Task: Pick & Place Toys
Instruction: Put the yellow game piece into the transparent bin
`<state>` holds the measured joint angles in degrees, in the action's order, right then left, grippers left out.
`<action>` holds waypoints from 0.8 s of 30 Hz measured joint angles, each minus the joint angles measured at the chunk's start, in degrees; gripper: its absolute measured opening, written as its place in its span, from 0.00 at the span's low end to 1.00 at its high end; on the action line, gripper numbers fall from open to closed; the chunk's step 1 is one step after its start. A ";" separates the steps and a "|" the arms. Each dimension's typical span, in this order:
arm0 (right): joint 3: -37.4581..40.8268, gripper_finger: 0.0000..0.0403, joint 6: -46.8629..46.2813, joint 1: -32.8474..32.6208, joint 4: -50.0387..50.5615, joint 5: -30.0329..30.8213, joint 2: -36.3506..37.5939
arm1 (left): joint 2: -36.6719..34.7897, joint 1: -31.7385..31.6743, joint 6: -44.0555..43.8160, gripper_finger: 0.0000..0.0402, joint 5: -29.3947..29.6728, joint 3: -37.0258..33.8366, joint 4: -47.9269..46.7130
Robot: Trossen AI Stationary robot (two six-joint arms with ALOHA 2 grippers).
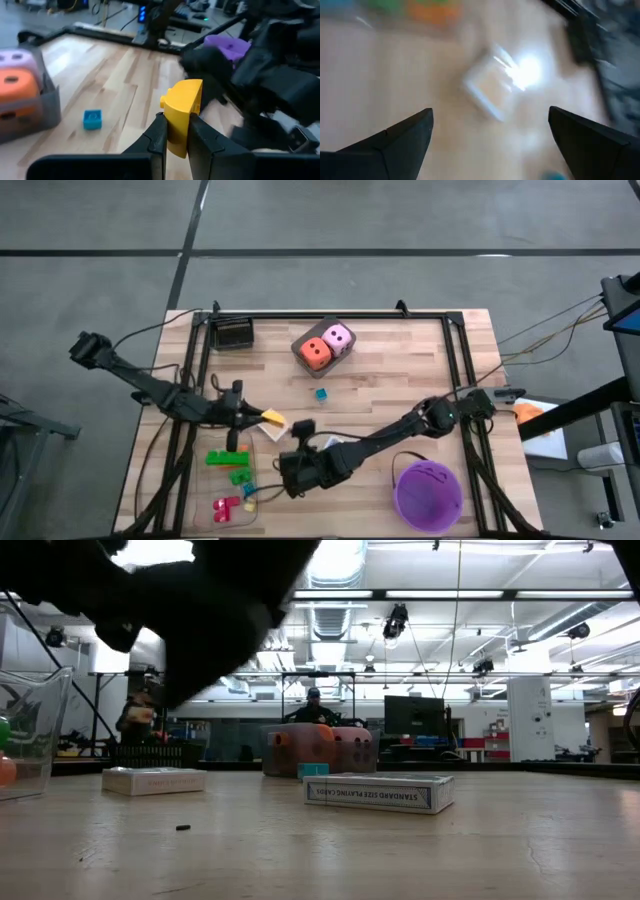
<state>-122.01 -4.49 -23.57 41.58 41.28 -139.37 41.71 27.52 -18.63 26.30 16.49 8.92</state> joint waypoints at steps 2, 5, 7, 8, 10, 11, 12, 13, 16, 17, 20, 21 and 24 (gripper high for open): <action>0.96 0.97 2.61 -0.69 -7.12 -4.99 0.00 | -1.63 2.09 2.77 0.11 1.55 0.00 -0.37; 3.15 0.97 7.30 -1.55 -19.89 -12.78 0.00 | -3.11 5.88 8.06 0.11 5.48 0.00 -0.44; 4.70 0.97 10.10 -1.90 -27.80 -17.34 0.00 | -3.63 8.75 11.21 0.11 9.04 0.00 -0.32; 5.48 0.97 11.23 -1.98 -31.45 -19.55 0.00 | -3.75 10.27 12.67 0.11 10.79 0.00 -0.38; 7.26 0.97 12.64 -1.97 -39.31 -24.70 0.00 | -3.73 13.49 14.55 0.11 14.15 0.00 -0.38; 8.26 0.97 13.00 -1.97 -43.40 -27.22 0.00 | -3.73 15.01 15.36 0.11 15.85 0.00 -0.38; 9.29 0.97 13.31 -1.94 -47.17 -29.96 0.00 | -3.73 16.56 15.78 0.11 17.50 0.00 -0.36; 10.41 0.97 13.46 -1.87 -51.11 -32.47 0.00 | -3.73 17.99 16.16 0.11 19.37 0.00 -0.36; 15.31 0.97 13.50 -1.56 -66.37 -38.84 0.00 | -3.73 22.20 16.94 0.11 24.79 0.00 -0.32; 17.36 0.97 13.51 -1.53 -72.40 -39.99 0.00 | -3.73 23.41 17.08 0.11 26.39 0.00 -0.32; 23.99 0.97 13.54 -1.49 -88.51 -39.84 0.29 | -3.73 26.50 17.20 0.11 29.50 0.00 -0.36; 26.16 0.97 13.78 -1.49 -92.05 -38.47 0.64 | -3.73 27.35 17.20 0.11 29.73 0.00 -0.41; 32.75 0.97 15.04 -1.32 -96.32 -34.34 3.56 | -3.73 29.32 17.18 0.11 29.73 0.00 -1.14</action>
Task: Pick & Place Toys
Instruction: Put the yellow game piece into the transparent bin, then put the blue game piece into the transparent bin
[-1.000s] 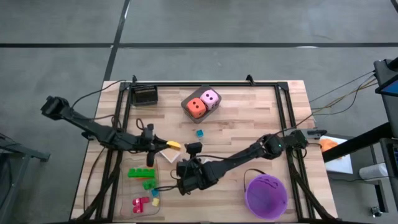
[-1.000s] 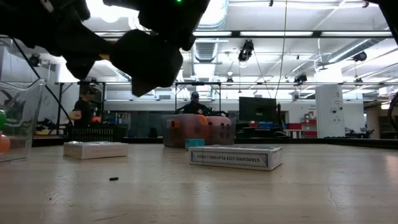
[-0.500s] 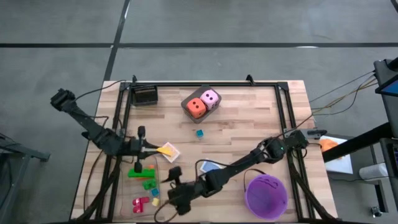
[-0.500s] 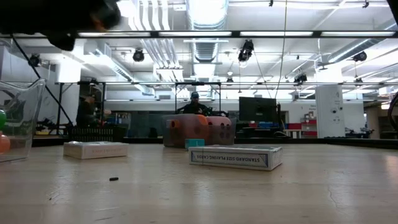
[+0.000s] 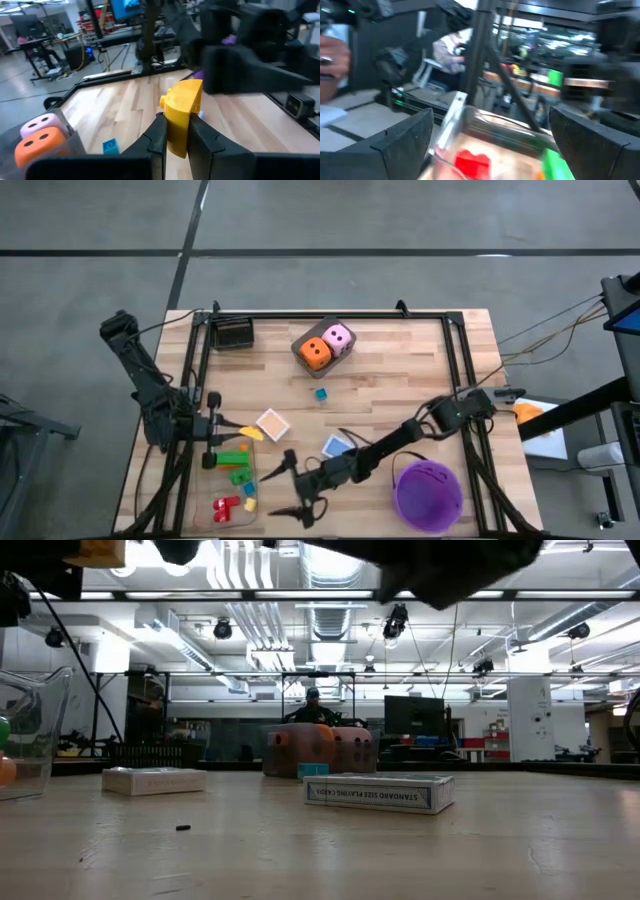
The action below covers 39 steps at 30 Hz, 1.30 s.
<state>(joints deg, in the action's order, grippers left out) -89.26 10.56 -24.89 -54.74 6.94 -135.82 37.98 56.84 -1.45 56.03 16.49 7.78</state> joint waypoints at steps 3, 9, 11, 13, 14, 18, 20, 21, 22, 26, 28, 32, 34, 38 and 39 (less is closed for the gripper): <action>6.56 0.97 0.36 0.25 -0.44 2.46 5.45 | 0.00 1.51 -0.48 0.11 0.09 0.00 -0.89; 20.02 0.97 1.42 0.29 -0.57 5.20 18.24 | 0.00 5.12 -2.17 0.11 -0.76 0.00 -3.56; 24.23 0.97 1.38 0.27 -0.61 6.10 22.41 | 0.01 6.72 -3.58 0.11 -2.97 0.34 -5.30; 28.25 0.97 1.22 0.19 -0.63 7.99 26.15 | 0.00 8.65 -5.76 0.11 -6.04 0.75 -6.95; 30.01 0.97 1.03 0.08 -0.62 8.85 27.65 | 0.11 9.75 -6.76 0.11 -7.59 0.92 -7.67; 35.22 0.97 -0.95 -0.07 -0.51 11.22 31.43 | 0.11 14.61 -10.07 0.11 -12.44 1.03 -10.05; 36.26 0.97 -1.46 -0.10 -0.54 11.90 32.04 | 0.12 16.75 -11.38 0.11 -15.13 0.46 -11.12; 36.42 0.97 -1.73 -0.10 -0.13 12.14 32.07 | 0.20 17.57 -12.03 0.11 -15.98 -0.11 -11.77; 36.42 0.97 -1.84 -0.10 0.31 12.17 32.06 | 0.40 18.27 -12.80 0.11 -16.31 -0.67 -12.12; 36.44 0.97 -2.68 -0.08 1.22 12.57 31.70 | 0.91 19.25 -15.56 0.12 -16.26 -2.98 -11.83; 36.44 0.97 -2.70 0.00 1.22 12.81 31.70 | 0.90 19.24 -16.74 0.18 -16.24 -4.16 -11.22; 36.44 0.97 -2.75 0.00 1.43 12.96 31.70 | 0.82 19.19 -17.08 0.37 -15.17 -5.76 -8.38; 36.40 0.97 -2.83 0.00 1.67 12.98 31.70 | 0.81 19.19 -18.04 0.45 -13.72 -5.97 -7.74; 36.39 0.97 -3.04 0.00 2.10 14.14 31.70 | 0.79 19.19 -18.52 0.59 -10.83 -6.06 -6.77; 36.37 0.97 -3.14 0.00 2.16 14.91 31.70 | 0.79 19.19 -17.99 0.62 -9.41 -6.08 -5.86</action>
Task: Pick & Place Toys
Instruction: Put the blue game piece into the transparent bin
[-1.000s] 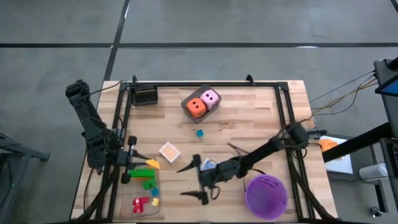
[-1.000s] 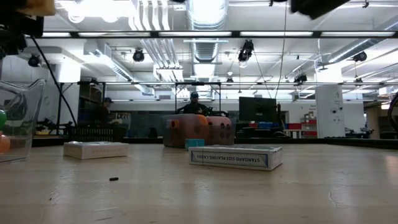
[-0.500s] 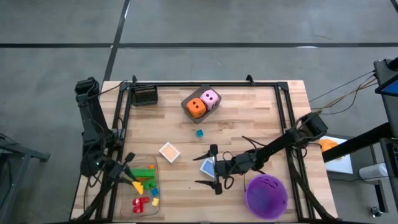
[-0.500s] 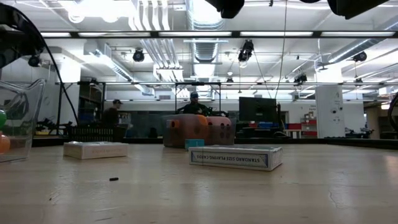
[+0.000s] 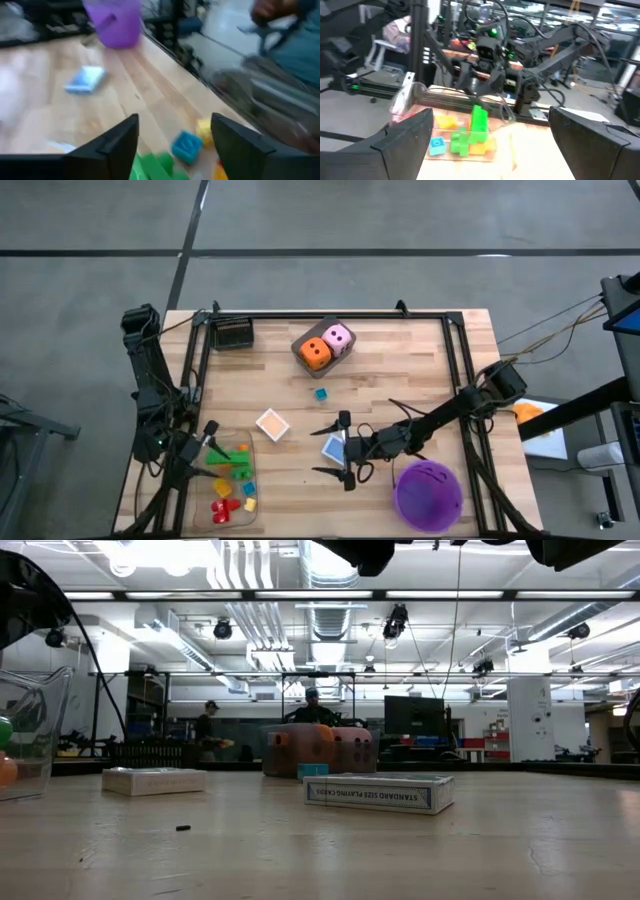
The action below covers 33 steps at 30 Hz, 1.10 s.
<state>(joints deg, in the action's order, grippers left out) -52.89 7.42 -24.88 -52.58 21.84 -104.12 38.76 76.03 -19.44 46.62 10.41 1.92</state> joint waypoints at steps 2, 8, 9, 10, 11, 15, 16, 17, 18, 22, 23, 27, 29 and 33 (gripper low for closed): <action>-0.01 0.97 -0.15 0.00 0.35 2.29 0.00 | 0.00 0.00 2.34 0.67 4.45 0.00 3.64; -0.01 0.97 -3.21 1.23 3.29 10.39 0.00 | -0.02 -3.41 11.64 0.75 14.73 0.00 19.19; -0.03 0.97 -4.56 1.79 3.99 10.72 0.00 | -0.02 -4.96 12.19 0.75 14.20 0.00 20.44; -0.04 0.97 -6.12 2.36 4.90 11.06 0.00 | -0.03 -6.86 12.20 0.76 13.24 0.00 21.18; -0.04 0.97 -7.88 3.04 6.00 11.49 0.00 | 0.00 -9.15 12.07 0.76 11.84 0.00 21.27; -0.04 0.97 -14.34 6.30 11.72 13.09 0.00 | 1.28 -21.34 10.77 0.76 3.75 -0.44 21.90; -0.04 0.97 -15.83 7.26 13.26 13.12 0.00 | 1.80 -25.02 10.68 0.76 0.36 -0.50 22.13; -0.04 0.97 -17.58 8.23 14.86 13.13 0.00 | 2.43 -28.67 10.69 0.76 -2.96 -0.50 22.60; -0.04 0.97 -19.70 9.30 16.63 13.12 0.00 | 3.06 -32.48 10.85 0.76 -6.47 -0.50 23.33; -0.04 0.97 -26.93 13.63 25.28 13.12 0.00 | 6.33 -45.71 12.73 0.76 -20.13 -0.50 29.65; -0.04 0.97 -28.31 14.54 27.49 13.09 0.00 | 7.19 -48.31 13.23 0.76 -23.01 -0.50 31.67; -0.04 0.97 -33.56 17.32 34.57 12.16 0.00 | 10.21 -54.81 13.99 0.76 -27.28 -0.50 36.90; -0.04 0.97 -35.30 18.37 36.14 10.11 0.00 | 11.30 -55.69 14.60 0.76 -27.22 -0.51 38.57; -0.06 0.97 -37.21 19.66 37.61 8.87 0.00 | 12.12 -55.71 15.00 0.76 -27.38 -0.52 40.14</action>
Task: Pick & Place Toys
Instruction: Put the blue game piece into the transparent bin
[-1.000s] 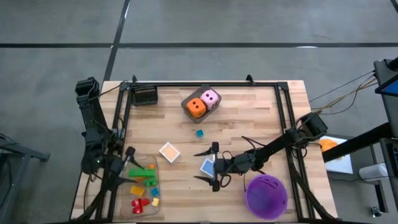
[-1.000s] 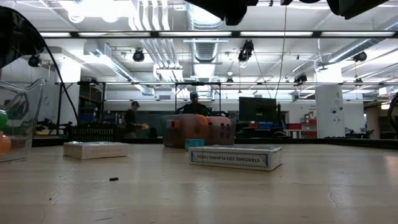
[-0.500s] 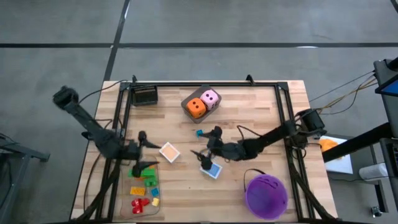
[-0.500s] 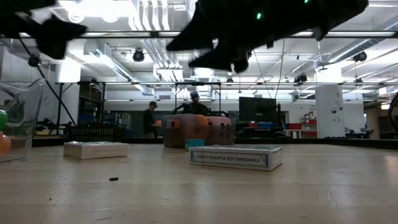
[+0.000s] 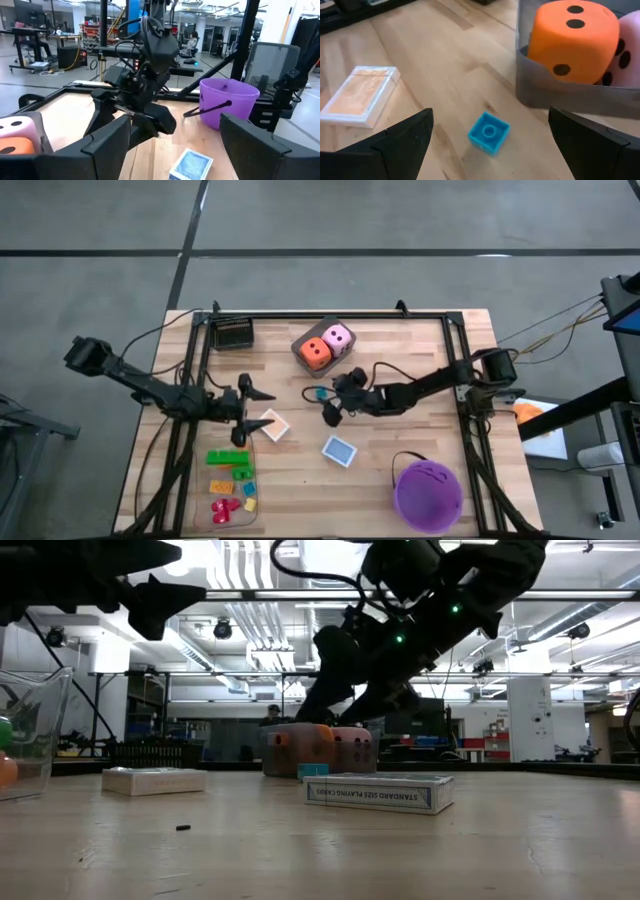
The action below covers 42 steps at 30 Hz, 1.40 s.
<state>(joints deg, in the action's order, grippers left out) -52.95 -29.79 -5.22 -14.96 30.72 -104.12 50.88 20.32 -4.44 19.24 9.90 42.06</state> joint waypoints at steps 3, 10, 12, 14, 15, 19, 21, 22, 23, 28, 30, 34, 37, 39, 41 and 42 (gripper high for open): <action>-1.19 0.97 -0.72 0.72 3.28 -0.67 -0.09 | -0.10 0.11 0.02 0.76 0.00 -0.57 0.88; -10.01 0.97 -1.52 1.38 16.20 -1.92 -6.38 | -0.48 0.13 0.04 0.76 0.19 -3.58 5.75; -12.80 0.97 -1.52 1.65 18.70 -2.03 -8.74 | -0.76 0.13 0.04 0.76 0.21 -4.10 5.72; -15.26 0.97 -1.52 2.12 20.60 -2.11 -11.06 | -0.84 0.13 0.02 0.76 0.20 -4.36 5.82; -16.37 0.97 -1.53 2.39 21.51 -2.12 -12.16 | -0.98 0.13 0.02 0.76 0.20 -4.65 5.78; -20.74 0.97 -1.52 3.58 24.33 -3.75 -16.16 | -1.06 0.15 0.00 0.76 0.20 -4.77 5.42; -22.58 0.97 -1.73 3.99 25.93 -3.88 -17.94 | -1.06 0.15 0.00 0.76 0.20 -4.77 5.33; -23.54 0.97 -1.54 4.12 26.81 -3.78 -18.44 | -1.08 0.15 0.00 0.76 0.22 -4.77 5.10; -24.27 0.97 -1.68 4.20 27.32 -3.76 -19.07 | -1.08 0.15 0.00 0.76 0.22 -4.77 4.90; -25.79 0.90 -1.59 4.22 28.71 -3.42 -20.10 | -1.01 0.20 -0.03 0.76 0.20 -4.77 3.98; -25.81 0.82 -1.61 4.07 29.21 -3.56 -19.78 | -1.01 0.22 -0.03 0.76 0.20 -4.77 3.62; -25.77 0.63 -1.65 3.67 30.88 -3.88 -19.47 | -1.01 0.22 -0.27 0.76 0.20 -4.77 3.05; -25.74 0.48 -1.70 3.48 31.19 -4.44 -19.45 | -1.01 0.22 -0.41 0.76 0.20 -4.77 2.87; -25.68 0.39 -1.53 3.30 31.87 -4.20 -19.30 | -1.01 0.22 -0.46 0.76 0.20 -4.77 2.69; -25.68 0.34 -1.32 3.06 31.85 -4.04 -19.28 | -1.01 0.22 -0.46 0.76 0.20 -4.77 2.07; -25.67 0.34 -1.16 2.84 31.85 -3.96 -19.26 | -1.01 0.22 -0.48 0.76 0.20 -4.77 1.75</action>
<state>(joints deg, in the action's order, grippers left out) -78.62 -30.95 -2.38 16.88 26.76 -123.37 49.87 20.53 -4.93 19.44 5.13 43.81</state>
